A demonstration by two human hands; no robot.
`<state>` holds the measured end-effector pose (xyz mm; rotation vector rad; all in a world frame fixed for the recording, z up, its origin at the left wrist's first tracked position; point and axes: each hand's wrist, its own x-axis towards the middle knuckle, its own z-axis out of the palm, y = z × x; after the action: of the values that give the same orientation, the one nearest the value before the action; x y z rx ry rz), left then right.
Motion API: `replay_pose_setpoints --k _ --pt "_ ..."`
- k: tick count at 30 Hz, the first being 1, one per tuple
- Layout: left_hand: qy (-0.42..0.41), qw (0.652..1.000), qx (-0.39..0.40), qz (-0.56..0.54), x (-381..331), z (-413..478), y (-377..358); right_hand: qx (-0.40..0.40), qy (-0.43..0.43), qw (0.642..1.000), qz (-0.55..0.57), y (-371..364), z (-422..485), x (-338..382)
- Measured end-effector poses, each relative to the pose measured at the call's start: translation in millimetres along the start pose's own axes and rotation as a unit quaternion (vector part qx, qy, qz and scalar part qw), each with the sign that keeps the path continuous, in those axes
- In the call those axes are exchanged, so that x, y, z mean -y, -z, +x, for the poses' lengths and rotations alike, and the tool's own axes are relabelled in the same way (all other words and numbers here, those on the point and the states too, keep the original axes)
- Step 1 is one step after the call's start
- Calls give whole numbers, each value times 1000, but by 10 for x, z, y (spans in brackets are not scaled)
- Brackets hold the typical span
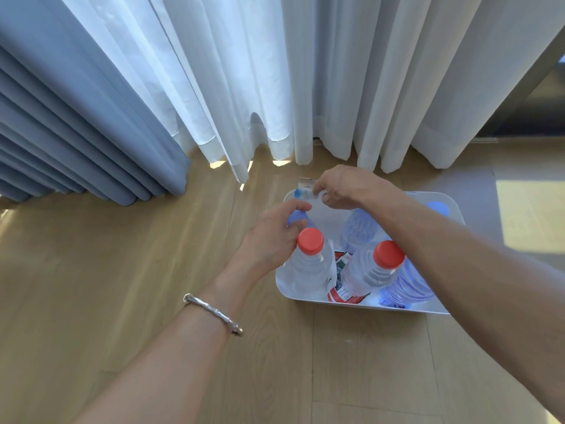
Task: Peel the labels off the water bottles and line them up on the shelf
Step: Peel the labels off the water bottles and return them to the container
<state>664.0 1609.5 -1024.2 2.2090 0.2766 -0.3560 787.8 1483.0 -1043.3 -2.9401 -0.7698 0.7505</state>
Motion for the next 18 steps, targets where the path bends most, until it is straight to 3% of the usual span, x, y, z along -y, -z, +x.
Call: replay_pose_setpoints --k 6,18 --pt "7 999 51 15 20 -29 15 27 11 999 -37 -80 -8 35" --pt "32 996 35 75 46 -97 96 -16 -10 997 78 127 -323 -70"
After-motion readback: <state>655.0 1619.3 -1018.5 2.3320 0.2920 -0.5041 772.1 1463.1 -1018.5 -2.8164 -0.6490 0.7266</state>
